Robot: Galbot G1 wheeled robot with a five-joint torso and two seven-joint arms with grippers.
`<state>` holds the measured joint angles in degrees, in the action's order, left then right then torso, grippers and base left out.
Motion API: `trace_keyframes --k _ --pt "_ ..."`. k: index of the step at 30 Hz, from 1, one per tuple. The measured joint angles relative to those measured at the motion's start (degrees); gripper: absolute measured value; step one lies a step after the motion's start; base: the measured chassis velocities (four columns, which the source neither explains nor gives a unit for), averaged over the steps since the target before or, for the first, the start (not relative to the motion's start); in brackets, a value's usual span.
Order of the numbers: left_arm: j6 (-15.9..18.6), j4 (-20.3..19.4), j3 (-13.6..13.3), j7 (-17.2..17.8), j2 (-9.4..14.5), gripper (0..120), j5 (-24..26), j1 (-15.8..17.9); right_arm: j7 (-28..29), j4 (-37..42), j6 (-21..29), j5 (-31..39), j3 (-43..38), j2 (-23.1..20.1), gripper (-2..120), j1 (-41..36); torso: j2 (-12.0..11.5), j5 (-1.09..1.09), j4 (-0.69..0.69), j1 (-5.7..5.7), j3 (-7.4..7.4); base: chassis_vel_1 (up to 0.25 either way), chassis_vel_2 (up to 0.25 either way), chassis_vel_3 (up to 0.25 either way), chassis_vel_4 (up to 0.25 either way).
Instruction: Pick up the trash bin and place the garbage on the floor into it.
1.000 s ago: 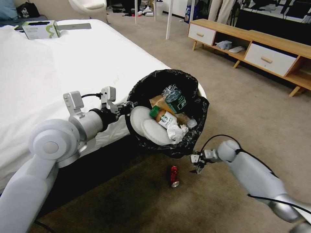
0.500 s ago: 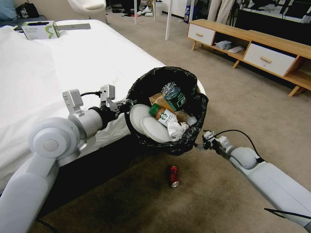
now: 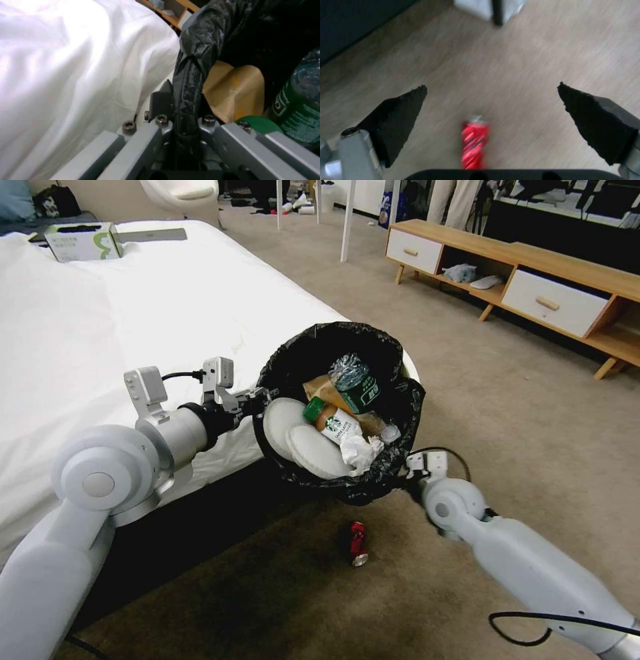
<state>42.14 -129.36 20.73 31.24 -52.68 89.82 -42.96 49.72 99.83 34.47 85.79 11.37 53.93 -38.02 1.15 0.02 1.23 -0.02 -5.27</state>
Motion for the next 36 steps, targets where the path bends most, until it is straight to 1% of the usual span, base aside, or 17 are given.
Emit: trace_keyframes --k 1,3,4,5,6,11,13,16,23,25,30,36 --pt "0.00 0.00 0.00 0.00 0.00 2 0.00 0.00 0.00 0.00 0.00 0.00 0.00 0.00 100 0.00 0.00 0.00 0.00 0.00 0.00 0.000 0.000 0.000 0.000" --pt "0.00 0.00 0.07 0.02 0.08 2 0.02 0.00 3.88 0.93 0.44 6.64 -0.12 1.54 100 0.41 0.00 0.00 0.00 0.00 -0.01 0.000 0.000 0.000 0.000" --pt "0.00 0.00 0.07 0.02 0.08 2 0.02 0.00 3.88 0.93 0.44 6.64 -0.12 1.54 100 0.41 0.00 0.00 0.00 0.00 -0.01 0.000 0.000 0.000 0.000" --pt "-0.01 -0.02 0.24 0.05 0.19 2 0.02 -0.04 7.34 1.42 0.55 11.91 -0.22 3.12 100 0.84 0.00 0.00 0.00 0.00 0.00 0.000 0.000 0.000 0.000" --pt "-0.03 -0.02 0.38 0.07 0.25 2 0.00 -0.11 8.72 1.61 0.56 13.82 -0.15 3.89 100 0.96 -0.01 -0.01 0.00 0.00 -0.01 0.000 0.000 0.000 0.000" --pt "-0.09 -0.02 0.63 0.09 0.37 2 -0.02 -0.21 11.38 2.01 0.49 16.55 0.30 5.33 100 0.99 -0.02 -0.01 0.01 0.00 -0.01 0.000 0.000 0.000 0.000" --pt "-0.22 -0.02 0.60 0.09 0.40 2 -0.02 -0.24 13.13 2.68 0.50 18.39 1.02 6.57 100 1.00 -0.01 0.00 0.01 0.00 0.00 0.000 0.000 0.000 0.000" --pt "-0.22 0.03 0.60 0.10 0.36 2 -0.03 -0.24 14.16 2.63 0.90 19.44 1.36 7.75 100 1.09 -0.01 0.00 0.01 0.00 0.00 0.000 0.000 0.000 0.000" --pt "-0.13 0.06 0.65 0.11 0.04 2 -0.05 -0.49 13.50 -0.71 2.28 18.44 2.34 10.30 100 1.16 -0.01 -0.01 0.03 0.00 0.00 0.000 0.000 0.000 0.000" --pt "-0.13 -0.21 1.17 0.11 0.10 2 -0.05 -1.18 11.92 -3.31 2.69 16.84 2.27 10.95 100 1.13 -0.01 -0.02 -0.01 0.00 0.00 0.000 0.000 0.000 0.000" --pt "0.05 -0.60 1.80 0.10 0.39 2 -0.04 -2.07 9.89 -5.91 2.82 14.66 1.50 10.70 100 0.95 -0.02 -0.02 -0.02 0.00 0.00 0.000 0.000 0.000 0.000" --pt "0.09 -0.72 1.97 0.09 0.37 2 0.01 -2.14 7.90 -8.87 2.82 11.97 0.57 10.67 100 0.50 -0.02 -0.02 0.01 0.00 0.00 0.000 0.000 0.000 0.000"
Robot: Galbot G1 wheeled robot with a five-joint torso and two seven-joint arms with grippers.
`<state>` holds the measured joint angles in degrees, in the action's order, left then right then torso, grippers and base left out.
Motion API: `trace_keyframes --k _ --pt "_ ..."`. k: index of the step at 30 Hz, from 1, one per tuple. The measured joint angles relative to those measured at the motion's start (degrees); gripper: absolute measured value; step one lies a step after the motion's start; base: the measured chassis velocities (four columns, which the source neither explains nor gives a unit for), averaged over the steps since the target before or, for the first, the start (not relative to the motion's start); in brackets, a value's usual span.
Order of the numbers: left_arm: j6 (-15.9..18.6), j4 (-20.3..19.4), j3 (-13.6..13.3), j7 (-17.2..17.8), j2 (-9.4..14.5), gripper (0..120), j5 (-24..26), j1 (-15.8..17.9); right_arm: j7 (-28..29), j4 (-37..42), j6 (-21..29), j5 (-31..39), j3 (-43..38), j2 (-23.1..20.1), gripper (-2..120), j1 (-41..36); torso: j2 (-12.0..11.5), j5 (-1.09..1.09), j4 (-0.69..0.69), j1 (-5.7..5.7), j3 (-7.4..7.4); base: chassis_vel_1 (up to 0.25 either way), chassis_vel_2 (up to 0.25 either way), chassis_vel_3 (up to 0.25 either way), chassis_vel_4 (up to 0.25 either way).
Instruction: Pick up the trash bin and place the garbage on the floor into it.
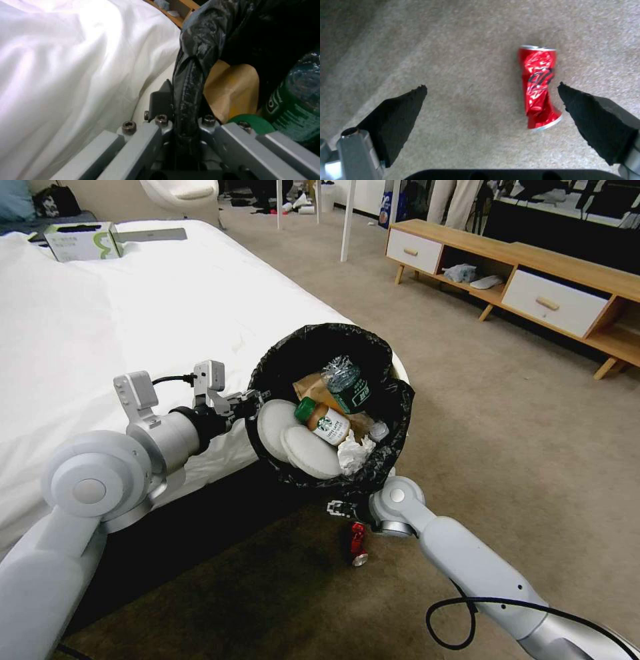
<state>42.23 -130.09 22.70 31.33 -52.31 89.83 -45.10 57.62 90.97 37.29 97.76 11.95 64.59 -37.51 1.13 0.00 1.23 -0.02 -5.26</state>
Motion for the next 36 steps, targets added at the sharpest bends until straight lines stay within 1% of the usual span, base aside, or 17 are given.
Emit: trace_keyframes --k 13,18,23,36 --pt "0.02 -0.09 0.23 -0.08 -0.01 2 0.04 -0.32 -2.83 -4.58 -0.27 -4.33 -0.86 1.46 100 -0.81 0.00 0.00 -0.01 0.00 0.00 0.000 0.000 0.000 0.000" --pt "0.02 0.04 0.23 -0.08 0.00 2 0.02 -0.25 -3.75 -6.21 -0.31 -5.91 -0.76 2.32 100 -0.86 0.00 0.00 0.00 0.00 0.00 0.000 0.000 0.000 0.000" --pt "0.00 0.03 0.37 -0.08 0.22 2 0.02 -0.33 -5.91 -9.10 -0.39 -8.61 -0.78 3.75 100 -0.96 0.00 0.00 -0.01 0.00 0.00 0.000 0.000 0.000 0.000" --pt "-0.03 -0.10 0.54 -0.11 0.39 2 0.07 -0.40 -9.23 -12.26 -0.88 -13.31 -1.61 4.08 100 -1.82 0.00 0.00 0.00 0.00 0.00 0.000 0.000 0.000 0.000"
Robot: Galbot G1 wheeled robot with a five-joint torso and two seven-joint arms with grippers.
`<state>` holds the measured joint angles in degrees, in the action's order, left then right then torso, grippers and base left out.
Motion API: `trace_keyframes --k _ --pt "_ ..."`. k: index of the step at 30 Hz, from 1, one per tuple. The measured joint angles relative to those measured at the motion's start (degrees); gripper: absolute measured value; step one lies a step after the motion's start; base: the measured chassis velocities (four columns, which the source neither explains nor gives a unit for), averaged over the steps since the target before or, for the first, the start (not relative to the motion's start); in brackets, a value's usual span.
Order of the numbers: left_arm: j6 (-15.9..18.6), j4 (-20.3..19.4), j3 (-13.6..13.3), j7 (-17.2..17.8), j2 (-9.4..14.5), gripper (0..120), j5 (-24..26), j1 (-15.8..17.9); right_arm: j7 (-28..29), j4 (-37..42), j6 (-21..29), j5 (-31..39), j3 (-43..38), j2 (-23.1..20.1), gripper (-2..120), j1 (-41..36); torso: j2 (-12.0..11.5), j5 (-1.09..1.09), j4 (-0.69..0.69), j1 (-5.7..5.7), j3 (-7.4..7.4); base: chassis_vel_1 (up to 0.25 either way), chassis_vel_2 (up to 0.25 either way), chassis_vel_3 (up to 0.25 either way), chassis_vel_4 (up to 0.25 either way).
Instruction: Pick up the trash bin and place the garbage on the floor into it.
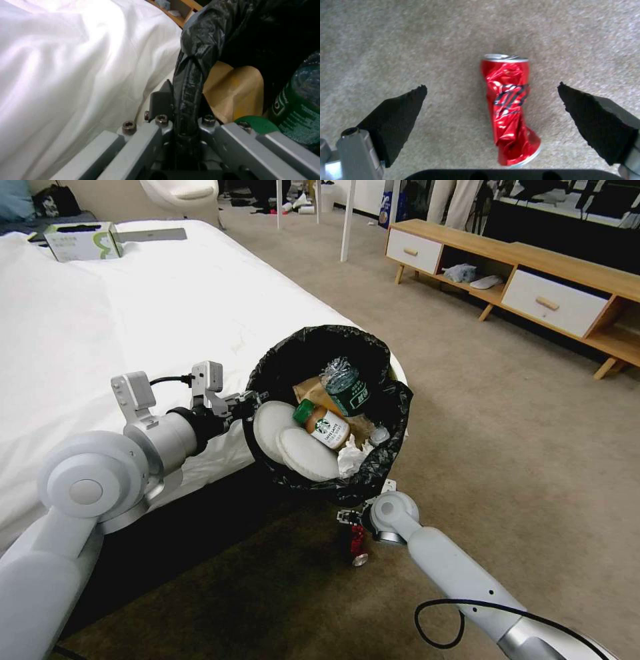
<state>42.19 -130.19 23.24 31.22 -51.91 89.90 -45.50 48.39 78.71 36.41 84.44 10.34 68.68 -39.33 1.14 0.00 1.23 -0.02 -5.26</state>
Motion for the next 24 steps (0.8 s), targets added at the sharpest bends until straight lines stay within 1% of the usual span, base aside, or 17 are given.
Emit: trace_keyframes --k 6,13,24 --pt "-0.04 -0.30 0.19 0.00 0.15 2 0.00 -0.40 -1.45 -2.25 -0.33 -2.13 -0.61 0.20 100 -0.21 0.00 0.00 0.00 0.00 0.00 0.000 0.000 0.000 0.000" --pt "-0.06 -0.49 0.33 -0.01 0.17 2 0.00 -0.54 -2.38 -3.16 -0.52 -3.68 -0.54 0.48 100 -0.58 0.00 0.00 0.00 0.00 0.00 0.000 0.000 0.000 0.000" --pt "-0.07 -1.09 1.15 -0.07 0.54 2 0.05 -1.38 -3.77 -5.28 -0.95 -6.41 1.32 2.51 100 -0.53 0.00 0.00 0.00 0.00 0.00 0.000 0.000 0.000 0.000"
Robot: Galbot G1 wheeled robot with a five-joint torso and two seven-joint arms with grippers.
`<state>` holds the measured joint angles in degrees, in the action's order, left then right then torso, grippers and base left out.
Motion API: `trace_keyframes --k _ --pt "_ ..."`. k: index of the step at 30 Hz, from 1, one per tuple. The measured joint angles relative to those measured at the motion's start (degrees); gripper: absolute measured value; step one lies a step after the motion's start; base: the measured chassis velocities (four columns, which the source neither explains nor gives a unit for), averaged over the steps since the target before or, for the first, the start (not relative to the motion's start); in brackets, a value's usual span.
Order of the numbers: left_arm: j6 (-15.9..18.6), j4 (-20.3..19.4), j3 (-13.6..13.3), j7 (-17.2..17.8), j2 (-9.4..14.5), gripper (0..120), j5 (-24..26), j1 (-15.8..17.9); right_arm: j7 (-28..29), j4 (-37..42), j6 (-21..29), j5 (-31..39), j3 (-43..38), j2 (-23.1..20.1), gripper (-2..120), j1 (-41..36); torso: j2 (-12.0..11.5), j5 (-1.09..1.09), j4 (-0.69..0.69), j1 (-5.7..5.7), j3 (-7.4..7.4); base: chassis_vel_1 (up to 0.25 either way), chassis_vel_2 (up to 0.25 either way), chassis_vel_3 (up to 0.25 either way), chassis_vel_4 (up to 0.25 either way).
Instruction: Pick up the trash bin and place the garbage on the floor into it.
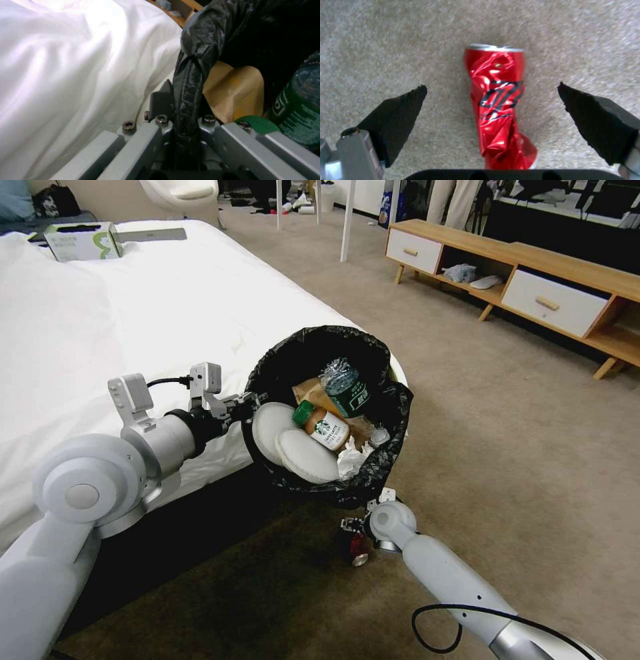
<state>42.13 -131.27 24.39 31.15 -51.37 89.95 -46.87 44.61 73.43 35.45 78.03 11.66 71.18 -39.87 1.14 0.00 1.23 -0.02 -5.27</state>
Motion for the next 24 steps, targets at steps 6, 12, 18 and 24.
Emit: trace_keyframes --k 6,12,18,24 --pt "0.00 -0.19 0.19 -0.02 0.10 2 0.11 -0.12 -0.89 -0.83 -0.09 -0.98 0.29 0.42 100 0.11 0.00 0.00 0.00 0.00 0.00 0.000 0.000 0.000 0.000" --pt "0.00 -0.28 0.32 -0.03 0.09 2 0.13 -0.37 -2.22 -2.25 -0.38 -2.11 -0.33 0.34 100 0.15 0.00 0.00 0.00 0.00 0.00 0.000 0.000 0.000 0.000" --pt "0.00 -0.29 0.37 -0.06 -0.16 2 0.04 -0.58 -3.02 -2.74 -0.65 -2.86 -0.63 -0.04 100 0.00 0.00 0.00 0.00 0.00 0.00 0.000 0.000 0.000 0.000" --pt "0.00 -0.29 0.37 -0.06 -0.22 2 0.00 -0.59 -4.03 -3.71 -0.97 -3.93 -0.71 0.13 87 -0.09 0.00 0.00 0.00 0.00 0.00 0.000 0.000 0.000 0.000"
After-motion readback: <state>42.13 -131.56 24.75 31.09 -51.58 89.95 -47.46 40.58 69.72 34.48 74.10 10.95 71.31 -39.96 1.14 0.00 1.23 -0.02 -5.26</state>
